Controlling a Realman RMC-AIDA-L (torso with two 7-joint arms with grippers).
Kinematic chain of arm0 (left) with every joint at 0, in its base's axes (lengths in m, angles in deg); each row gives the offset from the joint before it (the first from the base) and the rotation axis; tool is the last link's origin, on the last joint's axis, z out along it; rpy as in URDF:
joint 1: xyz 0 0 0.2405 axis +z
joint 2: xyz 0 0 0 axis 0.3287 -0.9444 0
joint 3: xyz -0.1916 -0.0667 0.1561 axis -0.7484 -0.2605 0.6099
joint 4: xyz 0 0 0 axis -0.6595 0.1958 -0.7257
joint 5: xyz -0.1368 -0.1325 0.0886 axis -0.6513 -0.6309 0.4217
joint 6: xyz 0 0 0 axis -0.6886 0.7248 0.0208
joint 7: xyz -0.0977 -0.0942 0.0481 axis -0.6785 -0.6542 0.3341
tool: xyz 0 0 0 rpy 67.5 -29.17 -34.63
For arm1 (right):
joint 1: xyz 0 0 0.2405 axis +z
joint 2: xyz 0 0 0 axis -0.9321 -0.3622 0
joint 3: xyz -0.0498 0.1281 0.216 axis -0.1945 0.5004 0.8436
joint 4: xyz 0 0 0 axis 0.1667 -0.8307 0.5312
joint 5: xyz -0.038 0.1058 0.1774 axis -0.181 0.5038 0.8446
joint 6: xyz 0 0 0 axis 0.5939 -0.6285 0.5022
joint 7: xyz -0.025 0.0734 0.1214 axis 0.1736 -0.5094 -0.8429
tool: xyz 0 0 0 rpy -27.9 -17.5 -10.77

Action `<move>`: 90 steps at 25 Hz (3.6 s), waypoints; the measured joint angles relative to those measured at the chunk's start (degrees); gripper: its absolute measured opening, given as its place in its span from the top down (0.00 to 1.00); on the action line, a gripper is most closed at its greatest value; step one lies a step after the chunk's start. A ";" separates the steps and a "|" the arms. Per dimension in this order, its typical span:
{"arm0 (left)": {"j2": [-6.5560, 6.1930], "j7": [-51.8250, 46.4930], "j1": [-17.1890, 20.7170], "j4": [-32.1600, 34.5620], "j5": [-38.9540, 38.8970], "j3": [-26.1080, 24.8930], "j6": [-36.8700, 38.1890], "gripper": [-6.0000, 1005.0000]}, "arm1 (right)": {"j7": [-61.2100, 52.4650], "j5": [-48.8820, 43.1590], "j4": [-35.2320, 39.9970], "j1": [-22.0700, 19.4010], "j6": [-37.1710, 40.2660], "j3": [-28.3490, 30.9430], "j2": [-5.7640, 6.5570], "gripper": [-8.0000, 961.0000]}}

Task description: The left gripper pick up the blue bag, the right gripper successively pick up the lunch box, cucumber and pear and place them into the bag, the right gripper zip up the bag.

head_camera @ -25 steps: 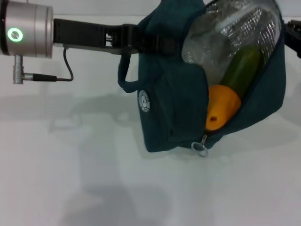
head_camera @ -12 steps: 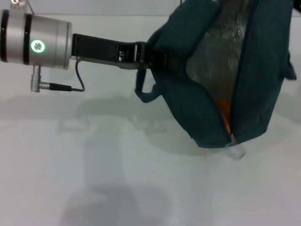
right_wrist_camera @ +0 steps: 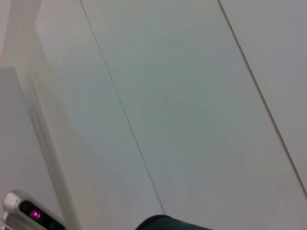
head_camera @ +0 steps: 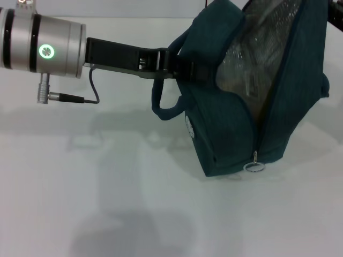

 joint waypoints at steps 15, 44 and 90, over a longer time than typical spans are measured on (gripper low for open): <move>-0.01 1.91 0.29 -4.55 1.05 -0.18 -3.83 0.94 | 0.59 -5.78 -0.80 0.76 -3.74 -0.64 -0.86 0.93; -0.31 4.61 0.68 -10.64 1.03 -0.35 -8.75 0.94 | 3.21 -7.15 -3.64 4.98 -11.20 -3.03 -1.34 0.85; 0.16 4.89 3.44 -10.73 0.58 -3.26 -10.07 0.94 | 9.23 -18.06 5.60 -8.89 23.05 1.31 -0.53 0.19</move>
